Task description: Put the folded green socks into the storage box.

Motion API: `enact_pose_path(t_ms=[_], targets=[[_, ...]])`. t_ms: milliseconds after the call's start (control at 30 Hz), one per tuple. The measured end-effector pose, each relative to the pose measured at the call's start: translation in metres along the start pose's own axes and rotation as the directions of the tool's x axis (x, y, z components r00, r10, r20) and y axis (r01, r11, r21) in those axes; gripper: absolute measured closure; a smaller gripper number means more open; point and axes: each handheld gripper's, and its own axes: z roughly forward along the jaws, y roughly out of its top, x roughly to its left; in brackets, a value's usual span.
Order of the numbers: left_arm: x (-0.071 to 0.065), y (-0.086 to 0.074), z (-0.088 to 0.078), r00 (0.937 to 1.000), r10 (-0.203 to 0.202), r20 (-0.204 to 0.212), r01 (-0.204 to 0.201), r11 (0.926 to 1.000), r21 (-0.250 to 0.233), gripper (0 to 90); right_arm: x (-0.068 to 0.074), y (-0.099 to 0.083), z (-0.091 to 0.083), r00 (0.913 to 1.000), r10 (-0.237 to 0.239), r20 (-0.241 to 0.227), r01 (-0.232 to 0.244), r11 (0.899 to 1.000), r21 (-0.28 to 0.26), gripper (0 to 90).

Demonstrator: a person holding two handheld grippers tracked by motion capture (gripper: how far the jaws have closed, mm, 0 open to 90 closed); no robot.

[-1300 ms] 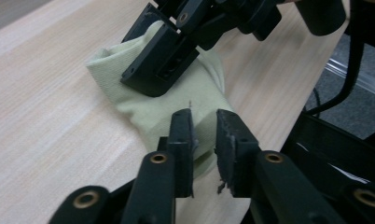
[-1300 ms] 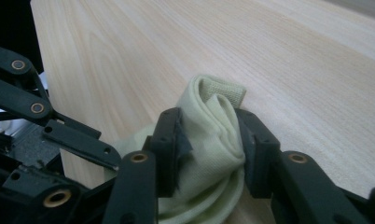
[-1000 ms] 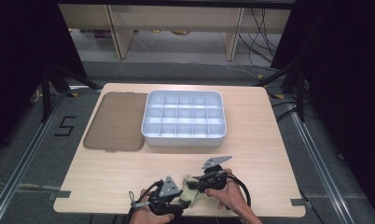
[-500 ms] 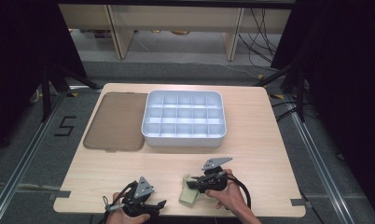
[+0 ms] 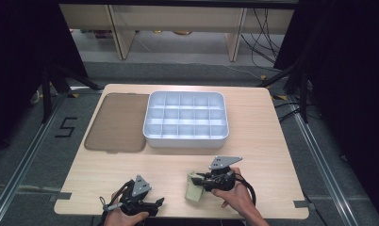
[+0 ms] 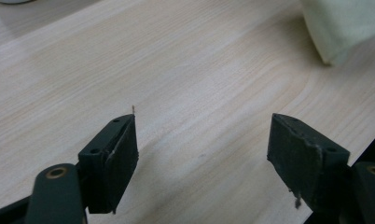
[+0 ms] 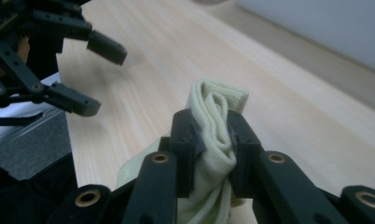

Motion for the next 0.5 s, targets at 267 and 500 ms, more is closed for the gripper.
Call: enact_pose_path(t_ms=[267,500], targets=[[-0.006,0.002,0.002,0.9998,0.018,0.008,-0.018,0.9998,-0.003,22.9,-0.019,0.003,-0.03,0.9978,0.017,0.065,-0.012,0.997,-0.074,75.5],[-0.004,0.002,0.003,0.9989,0.047,0.008,-0.047,0.9988,0.015,22.8,-0.031,0.007,-0.047,0.9924,0.016,0.122,-0.003,0.994,-0.11,75.5]])
